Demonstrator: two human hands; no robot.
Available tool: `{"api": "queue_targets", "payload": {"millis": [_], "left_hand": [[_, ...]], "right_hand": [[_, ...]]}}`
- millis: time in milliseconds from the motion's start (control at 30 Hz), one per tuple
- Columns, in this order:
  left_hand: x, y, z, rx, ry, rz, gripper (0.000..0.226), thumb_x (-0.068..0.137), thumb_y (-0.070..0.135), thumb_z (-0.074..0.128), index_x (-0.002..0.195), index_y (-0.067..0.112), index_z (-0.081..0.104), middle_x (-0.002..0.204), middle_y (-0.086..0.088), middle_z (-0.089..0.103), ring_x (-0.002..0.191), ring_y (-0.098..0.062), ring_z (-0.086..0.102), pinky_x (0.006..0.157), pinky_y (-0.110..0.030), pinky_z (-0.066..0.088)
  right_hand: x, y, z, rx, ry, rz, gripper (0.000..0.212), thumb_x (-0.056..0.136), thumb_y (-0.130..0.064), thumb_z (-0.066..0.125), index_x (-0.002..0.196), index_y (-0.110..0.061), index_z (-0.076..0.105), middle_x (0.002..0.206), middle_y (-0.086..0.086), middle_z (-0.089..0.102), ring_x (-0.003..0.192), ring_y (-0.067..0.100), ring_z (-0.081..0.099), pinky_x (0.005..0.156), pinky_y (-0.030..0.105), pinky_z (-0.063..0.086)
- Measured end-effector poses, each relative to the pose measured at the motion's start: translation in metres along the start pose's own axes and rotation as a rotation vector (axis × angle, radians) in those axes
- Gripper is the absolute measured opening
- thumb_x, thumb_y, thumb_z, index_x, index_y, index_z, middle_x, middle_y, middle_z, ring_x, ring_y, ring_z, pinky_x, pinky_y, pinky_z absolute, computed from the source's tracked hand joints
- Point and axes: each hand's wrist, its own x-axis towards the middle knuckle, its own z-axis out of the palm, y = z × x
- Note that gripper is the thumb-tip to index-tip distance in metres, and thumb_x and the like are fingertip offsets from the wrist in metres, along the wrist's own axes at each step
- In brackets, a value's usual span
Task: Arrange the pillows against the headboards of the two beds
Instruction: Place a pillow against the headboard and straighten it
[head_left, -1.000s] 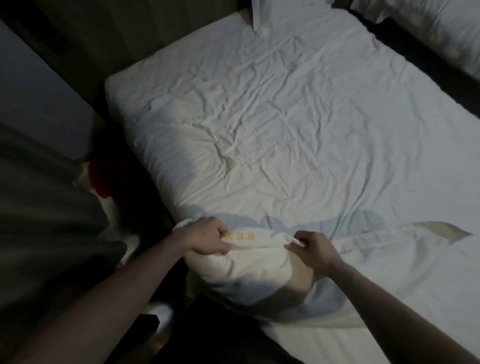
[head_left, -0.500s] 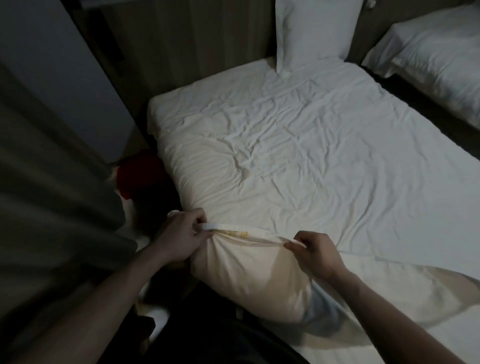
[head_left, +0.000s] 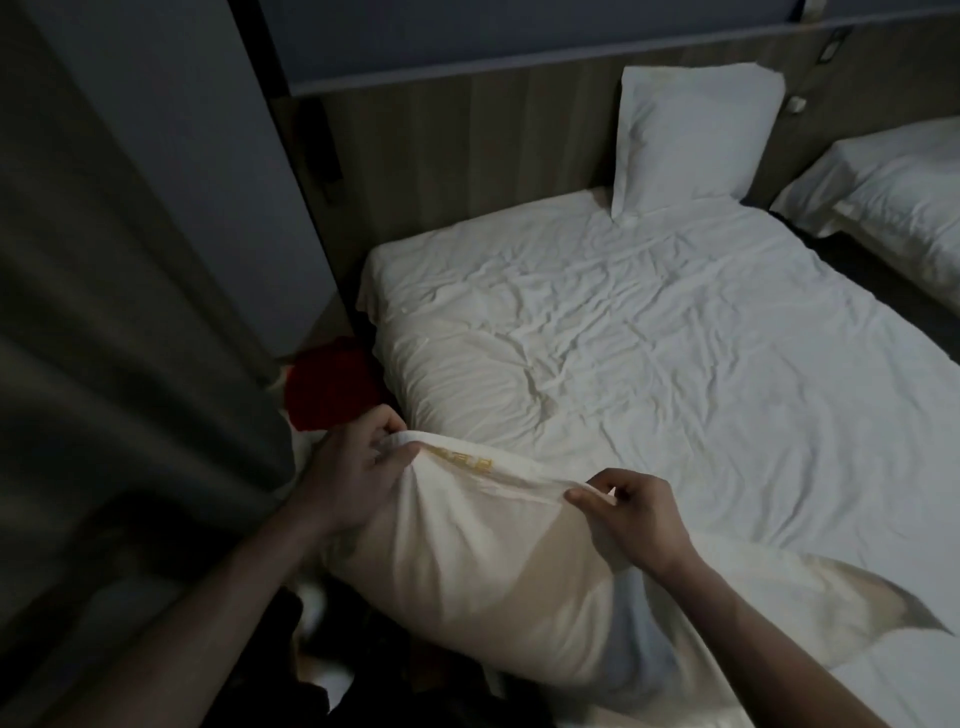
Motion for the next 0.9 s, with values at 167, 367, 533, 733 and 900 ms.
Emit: {"api": "queue_targets", "payload": {"millis": [167, 367, 533, 733, 900], "left_hand": [[0.034, -0.031, -0.050, 0.057, 0.025, 0.033, 0.019, 0.092, 0.026, 0.074, 0.083, 0.023, 0.057, 0.074, 0.011, 0.065, 0.075, 0.000, 0.062, 0.060, -0.027, 0.042], [0.085, -0.067, -0.103, 0.113, 0.041, 0.043, 0.012, 0.092, 0.028, 0.073, 0.086, 0.024, 0.063, 0.080, 0.012, 0.068, 0.085, 0.005, 0.062, 0.065, -0.018, 0.041], [0.133, -0.083, -0.132, 0.074, 0.081, 0.140, 0.017, 0.097, 0.026, 0.069, 0.089, 0.025, 0.055, 0.075, 0.010, 0.063, 0.075, 0.001, 0.062, 0.062, -0.023, 0.042], [0.200, -0.072, -0.171, 0.110, -0.052, 0.220, 0.023, 0.095, 0.038, 0.072, 0.087, 0.025, 0.054, 0.080, 0.015, 0.067, 0.073, -0.003, 0.064, 0.063, -0.030, 0.046], [0.249, -0.062, -0.195, 0.389, -0.213, 0.116, 0.056, 0.059, 0.083, 0.079, 0.086, 0.035, 0.069, 0.081, 0.019, 0.074, 0.074, 0.003, 0.068, 0.067, -0.028, 0.056]], "right_hand": [[0.035, -0.034, 0.046, 0.043, -0.022, -0.002, 0.029, 0.082, -0.025, 0.088, 0.065, -0.009, 0.070, 0.046, -0.009, 0.058, 0.041, 0.001, 0.045, 0.047, 0.016, 0.037], [0.083, -0.077, 0.093, 0.016, -0.007, -0.046, 0.027, 0.081, -0.029, 0.089, 0.063, -0.019, 0.071, 0.049, -0.007, 0.061, 0.045, 0.002, 0.048, 0.048, 0.017, 0.037], [0.122, -0.114, 0.108, 0.029, 0.013, -0.045, 0.024, 0.081, -0.030, 0.088, 0.067, -0.016, 0.074, 0.052, -0.009, 0.063, 0.047, 0.000, 0.052, 0.051, 0.016, 0.039], [0.180, -0.152, 0.104, 0.041, 0.031, -0.089, 0.024, 0.082, -0.032, 0.087, 0.067, -0.017, 0.076, 0.061, 0.002, 0.070, 0.053, 0.005, 0.059, 0.055, 0.018, 0.044], [0.243, -0.173, 0.096, 0.042, -0.025, -0.143, 0.024, 0.080, -0.035, 0.088, 0.067, -0.019, 0.076, 0.067, 0.005, 0.074, 0.059, 0.006, 0.063, 0.060, 0.022, 0.047]]}}
